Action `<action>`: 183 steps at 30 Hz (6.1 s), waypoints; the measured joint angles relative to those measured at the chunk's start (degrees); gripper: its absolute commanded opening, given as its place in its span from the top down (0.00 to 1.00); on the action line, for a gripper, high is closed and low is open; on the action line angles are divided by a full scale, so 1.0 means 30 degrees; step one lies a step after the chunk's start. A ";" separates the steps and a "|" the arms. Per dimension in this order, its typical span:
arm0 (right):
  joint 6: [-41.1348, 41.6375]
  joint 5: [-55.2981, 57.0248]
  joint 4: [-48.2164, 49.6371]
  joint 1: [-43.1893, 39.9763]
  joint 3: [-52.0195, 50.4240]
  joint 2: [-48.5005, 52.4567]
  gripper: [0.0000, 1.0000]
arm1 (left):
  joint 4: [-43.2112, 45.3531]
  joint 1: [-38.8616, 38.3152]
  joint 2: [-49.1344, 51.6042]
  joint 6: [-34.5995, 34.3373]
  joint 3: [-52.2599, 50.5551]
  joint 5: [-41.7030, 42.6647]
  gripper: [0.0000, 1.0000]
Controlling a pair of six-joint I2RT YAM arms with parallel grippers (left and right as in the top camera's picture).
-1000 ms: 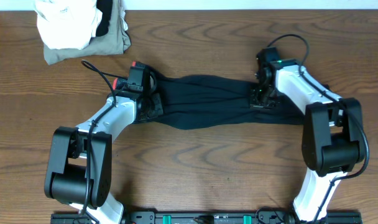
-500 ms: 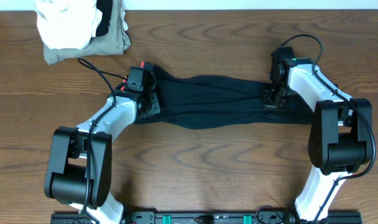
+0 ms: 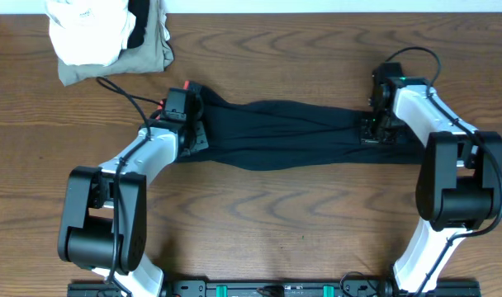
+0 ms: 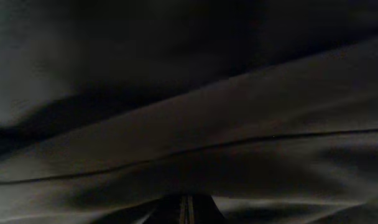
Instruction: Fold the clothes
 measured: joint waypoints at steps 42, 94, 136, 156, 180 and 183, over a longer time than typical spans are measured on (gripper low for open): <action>-0.0444 -0.0721 0.1960 -0.6360 0.0175 0.0000 0.89 | -0.0313 0.1625 0.0000 -0.0138 0.0000 0.0051 0.92; -0.5778 -0.4911 0.0940 -0.7082 0.1996 -0.0204 0.13 | -0.2164 0.1982 -0.3045 -0.0233 -0.0233 0.0058 0.06; -0.9544 -0.9945 0.1151 -1.0134 0.1982 0.0947 0.10 | -0.1428 0.1982 -0.3861 0.4962 -0.0233 0.9151 0.05; -0.9726 -1.1234 0.1508 -1.0120 0.1778 0.1435 0.11 | -0.1348 0.1982 -0.3861 0.4969 -0.0233 0.9165 0.05; -1.0003 -1.4863 0.0474 -1.0127 0.2368 0.3002 0.28 | -0.1341 0.1982 -0.3861 0.4969 -0.0233 0.9158 0.05; -1.0003 -1.5220 0.0211 -1.0127 0.2339 0.3060 0.28 | -0.1341 0.1982 -0.3861 0.4969 -0.0233 0.9158 0.05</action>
